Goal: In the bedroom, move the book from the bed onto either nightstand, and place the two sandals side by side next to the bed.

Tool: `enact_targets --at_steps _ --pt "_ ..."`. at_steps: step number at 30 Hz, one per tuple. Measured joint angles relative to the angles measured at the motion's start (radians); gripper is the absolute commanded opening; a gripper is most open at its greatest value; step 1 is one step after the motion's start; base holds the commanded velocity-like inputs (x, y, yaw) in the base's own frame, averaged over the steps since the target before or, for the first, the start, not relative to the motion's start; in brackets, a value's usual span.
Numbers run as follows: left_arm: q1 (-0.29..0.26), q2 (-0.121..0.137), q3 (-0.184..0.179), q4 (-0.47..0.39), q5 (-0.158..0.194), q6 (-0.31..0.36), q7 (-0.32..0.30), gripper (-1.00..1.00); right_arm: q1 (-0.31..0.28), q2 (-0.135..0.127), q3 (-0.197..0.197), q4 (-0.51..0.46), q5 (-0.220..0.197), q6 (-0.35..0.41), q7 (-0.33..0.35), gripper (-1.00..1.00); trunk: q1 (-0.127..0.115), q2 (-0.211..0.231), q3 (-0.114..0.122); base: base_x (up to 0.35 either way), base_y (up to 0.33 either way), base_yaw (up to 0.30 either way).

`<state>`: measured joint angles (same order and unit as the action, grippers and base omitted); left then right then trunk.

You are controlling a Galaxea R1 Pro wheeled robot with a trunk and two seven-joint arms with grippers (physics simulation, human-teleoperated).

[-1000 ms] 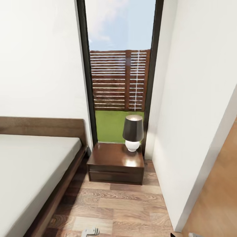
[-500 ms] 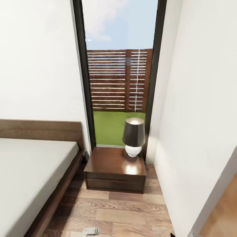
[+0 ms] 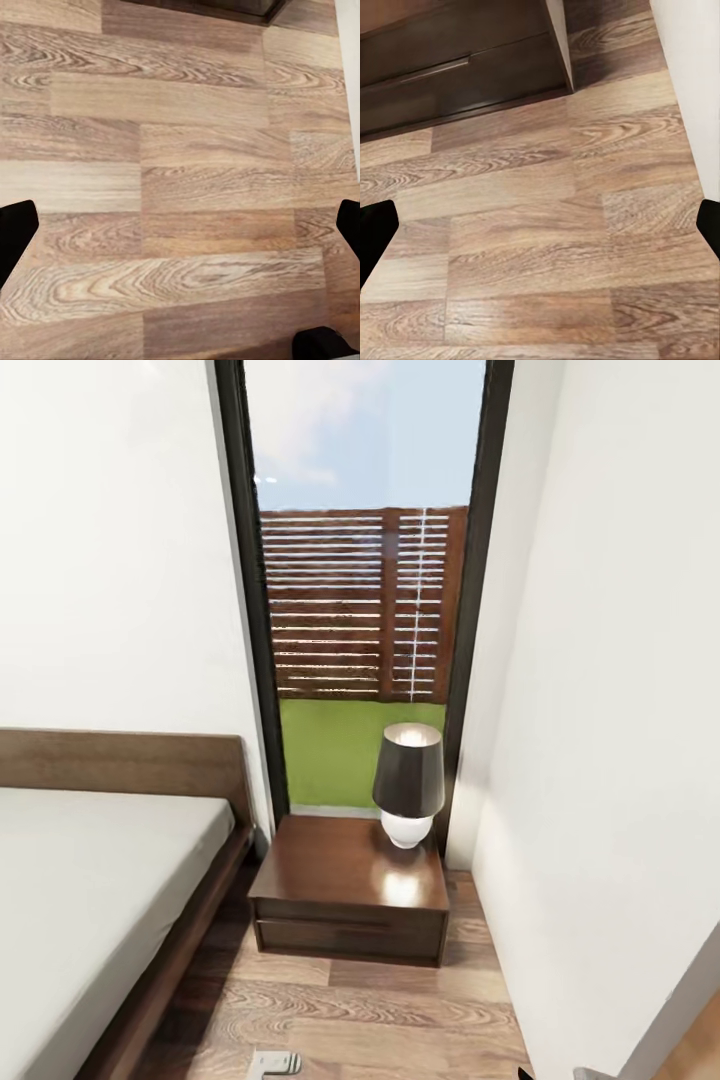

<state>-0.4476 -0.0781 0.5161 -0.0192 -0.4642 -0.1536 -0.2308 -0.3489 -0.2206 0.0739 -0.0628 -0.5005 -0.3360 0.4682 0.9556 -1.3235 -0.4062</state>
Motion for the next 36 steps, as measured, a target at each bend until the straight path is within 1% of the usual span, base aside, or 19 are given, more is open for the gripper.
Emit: enact_targets --at_steps 7,15,20,25,36 --pt "0.0 0.0 0.0 0.0 0.0 0.0 0.0 1.0 0.0 0.0 0.0 0.0 0.0 0.0 -0.001 1.0 0.0 0.0 0.0 0.297 -0.054 0.0" --pt "0.0 0.0 0.0 0.0 0.001 0.0 0.0 1.0 0.0 0.0 0.0 0.0 0.0 0.0 -0.003 1.0 0.0 0.0 0.0 0.292 -0.137 0.0" --pt "0.0 0.0 0.0 0.0 0.001 0.0 0.0 1.0 0.0 0.0 0.001 0.0 0.0 0.0 -0.003 1.0 0.0 0.0 0.0 0.178 -0.12 0.014" --pt "0.0 0.0 0.0 0.0 0.001 0.0 0.0 1.0 -0.001 0.0 0.0 0.0 0.0 0.0 -0.004 1.0 0.0 0.0 0.0 0.023 -0.016 0.193" --pt "0.0 0.0 0.0 0.0 0.001 0.0 0.0 1.0 0.0 0.0 0.0 0.0 0.0 0.0 -0.005 1.0 0.0 0.0 0.0 0.002 -0.001 0.279"
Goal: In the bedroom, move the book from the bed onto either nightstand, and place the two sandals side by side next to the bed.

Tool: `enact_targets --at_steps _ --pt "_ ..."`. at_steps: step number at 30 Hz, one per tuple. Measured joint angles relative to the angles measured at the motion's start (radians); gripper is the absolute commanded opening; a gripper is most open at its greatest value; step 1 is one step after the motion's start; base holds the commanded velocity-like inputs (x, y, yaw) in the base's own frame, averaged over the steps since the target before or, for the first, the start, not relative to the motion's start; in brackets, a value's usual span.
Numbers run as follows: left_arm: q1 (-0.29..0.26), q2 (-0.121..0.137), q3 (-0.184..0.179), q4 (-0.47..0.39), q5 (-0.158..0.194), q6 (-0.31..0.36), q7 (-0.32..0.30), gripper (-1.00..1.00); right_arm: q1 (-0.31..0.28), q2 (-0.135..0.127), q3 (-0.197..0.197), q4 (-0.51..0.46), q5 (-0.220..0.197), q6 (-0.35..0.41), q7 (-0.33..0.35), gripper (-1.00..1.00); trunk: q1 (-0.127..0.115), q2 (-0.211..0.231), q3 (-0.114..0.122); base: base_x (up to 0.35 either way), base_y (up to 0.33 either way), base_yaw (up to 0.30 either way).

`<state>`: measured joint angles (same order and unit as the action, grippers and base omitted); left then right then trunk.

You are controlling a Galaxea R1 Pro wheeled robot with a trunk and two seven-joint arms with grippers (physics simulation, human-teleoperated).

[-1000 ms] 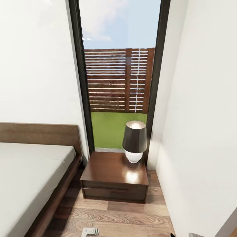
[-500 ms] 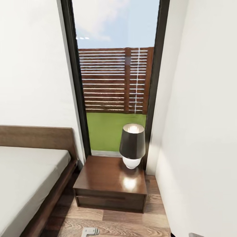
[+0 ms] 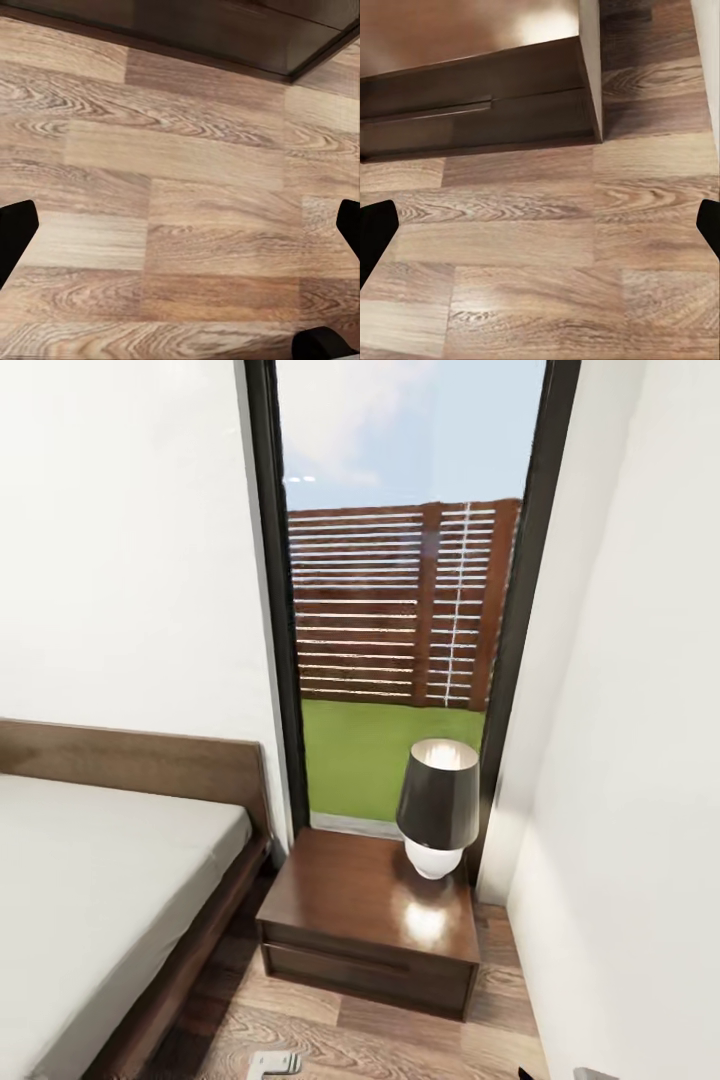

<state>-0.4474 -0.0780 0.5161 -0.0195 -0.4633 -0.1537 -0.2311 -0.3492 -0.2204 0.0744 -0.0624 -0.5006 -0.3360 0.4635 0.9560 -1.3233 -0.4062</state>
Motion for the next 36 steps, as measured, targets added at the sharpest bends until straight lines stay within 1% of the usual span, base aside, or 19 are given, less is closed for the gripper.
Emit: enact_targets --at_steps 36 --pt "0.0 0.0 0.0 0.0 0.0 0.0 0.0 1.0 0.0 0.0 0.0 0.0 0.0 0.0 -0.001 1.0 0.0 0.0 0.0 0.0 0.0 0.286"
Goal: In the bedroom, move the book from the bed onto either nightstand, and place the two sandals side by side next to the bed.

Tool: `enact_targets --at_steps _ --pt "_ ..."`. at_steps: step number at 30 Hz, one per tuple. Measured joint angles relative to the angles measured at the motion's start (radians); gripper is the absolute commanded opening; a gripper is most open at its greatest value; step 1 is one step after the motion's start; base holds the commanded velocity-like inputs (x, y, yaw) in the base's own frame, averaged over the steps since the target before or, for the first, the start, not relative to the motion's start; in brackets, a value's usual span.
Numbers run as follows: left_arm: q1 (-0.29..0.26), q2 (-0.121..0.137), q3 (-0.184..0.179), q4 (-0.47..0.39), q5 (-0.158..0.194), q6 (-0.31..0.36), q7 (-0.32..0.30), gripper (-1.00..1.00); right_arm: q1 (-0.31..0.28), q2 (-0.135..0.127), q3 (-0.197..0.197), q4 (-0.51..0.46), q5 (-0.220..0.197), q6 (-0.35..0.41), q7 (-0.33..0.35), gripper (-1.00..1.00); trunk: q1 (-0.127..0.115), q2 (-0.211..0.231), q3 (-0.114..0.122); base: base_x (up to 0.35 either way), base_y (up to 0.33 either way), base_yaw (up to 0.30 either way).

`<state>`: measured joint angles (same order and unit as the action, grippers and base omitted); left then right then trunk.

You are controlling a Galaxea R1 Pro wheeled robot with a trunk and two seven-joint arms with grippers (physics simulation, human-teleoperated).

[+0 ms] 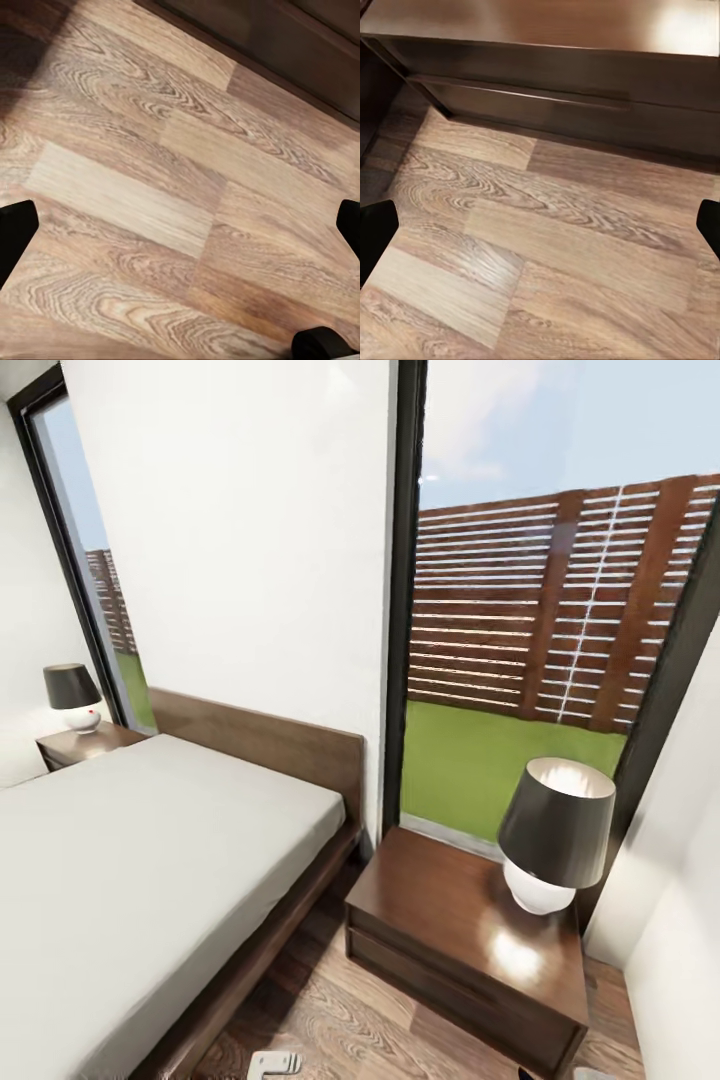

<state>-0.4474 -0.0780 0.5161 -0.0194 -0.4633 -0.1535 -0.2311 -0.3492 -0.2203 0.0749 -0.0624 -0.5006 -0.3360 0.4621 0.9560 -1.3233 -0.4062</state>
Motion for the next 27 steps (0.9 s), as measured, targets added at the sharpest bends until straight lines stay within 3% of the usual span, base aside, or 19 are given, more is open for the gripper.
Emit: enact_targets --at_steps 27 --pt "0.0 0.0 0.0 0.0 0.0 0.0 0.0 1.0 0.0 0.001 0.0 0.0 0.0 0.0 0.0 1.0 0.0 0.0 0.0 0.0 0.0 0.286"
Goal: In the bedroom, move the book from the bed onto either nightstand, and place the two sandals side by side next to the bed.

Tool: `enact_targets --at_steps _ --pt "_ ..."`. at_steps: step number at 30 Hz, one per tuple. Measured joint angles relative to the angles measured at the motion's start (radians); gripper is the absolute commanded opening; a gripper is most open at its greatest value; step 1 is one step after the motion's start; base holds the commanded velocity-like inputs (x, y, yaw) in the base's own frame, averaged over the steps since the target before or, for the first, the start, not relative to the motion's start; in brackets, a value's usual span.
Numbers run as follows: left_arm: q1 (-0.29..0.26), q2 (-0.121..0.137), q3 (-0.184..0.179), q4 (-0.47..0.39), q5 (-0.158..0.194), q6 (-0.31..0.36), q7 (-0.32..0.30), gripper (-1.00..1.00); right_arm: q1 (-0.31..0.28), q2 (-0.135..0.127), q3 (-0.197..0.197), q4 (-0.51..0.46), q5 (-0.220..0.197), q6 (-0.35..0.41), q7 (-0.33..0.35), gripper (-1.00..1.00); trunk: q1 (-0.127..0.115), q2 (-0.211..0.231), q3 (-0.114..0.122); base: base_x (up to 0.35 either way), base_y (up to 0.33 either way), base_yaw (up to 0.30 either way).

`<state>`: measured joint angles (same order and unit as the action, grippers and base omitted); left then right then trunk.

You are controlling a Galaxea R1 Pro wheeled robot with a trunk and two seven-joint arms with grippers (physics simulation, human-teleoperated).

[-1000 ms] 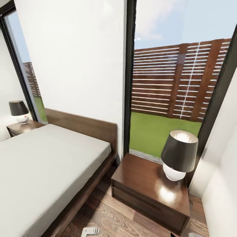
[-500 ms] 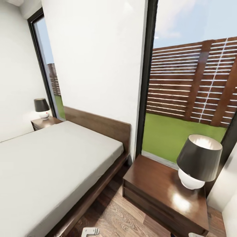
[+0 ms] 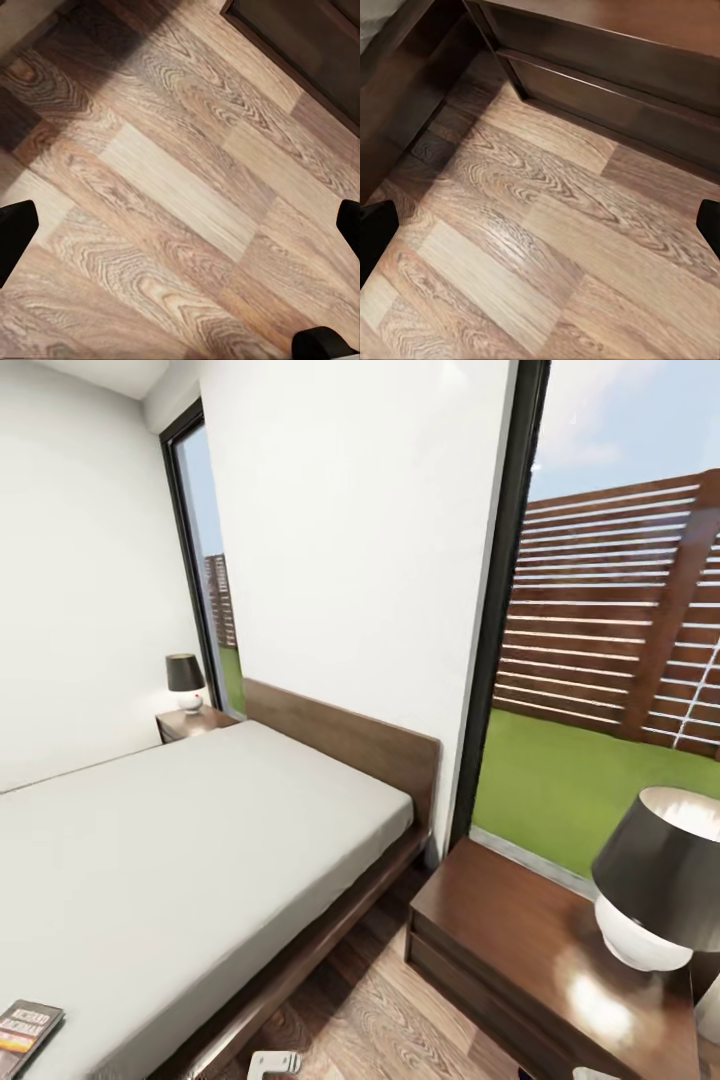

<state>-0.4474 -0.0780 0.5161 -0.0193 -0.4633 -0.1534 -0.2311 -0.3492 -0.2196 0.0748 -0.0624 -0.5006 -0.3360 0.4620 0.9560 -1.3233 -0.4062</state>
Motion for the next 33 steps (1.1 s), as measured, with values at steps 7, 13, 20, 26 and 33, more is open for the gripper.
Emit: enact_targets --at_steps 7,13,20,26,33 --pt "0.0 0.0 0.0 0.0 0.0 0.0 0.0 1.0 0.0 0.0 0.0 0.0 0.0 0.0 -0.001 1.0 0.0 0.0 0.0 0.0 0.0 0.286" --pt "0.0 0.0 0.0 0.0 0.0 0.0 0.0 1.0 0.0 0.001 0.0 0.0 0.0 0.0 -0.001 1.0 0.0 0.0 0.0 0.0 0.0 0.286" --pt "0.0 0.0 0.0 0.001 0.0 0.0 0.0 1.0 0.0 0.001 0.0 0.0 0.0 0.0 0.0 1.0 0.0 0.0 0.0 0.0 0.0 0.286" --pt "0.0 0.0 0.0 0.0 0.0 0.0 0.0 1.0 0.0 0.001 0.0 0.0 0.0 0.0 0.0 1.0 0.0 0.0 0.0 0.0 0.0 0.286" --pt "0.0 0.0 0.0 0.001 0.0 0.0 0.0 1.0 0.0 0.001 0.0 0.0 0.0 0.0 -0.001 1.0 0.0 0.0 0.0 0.0 0.0 0.286"
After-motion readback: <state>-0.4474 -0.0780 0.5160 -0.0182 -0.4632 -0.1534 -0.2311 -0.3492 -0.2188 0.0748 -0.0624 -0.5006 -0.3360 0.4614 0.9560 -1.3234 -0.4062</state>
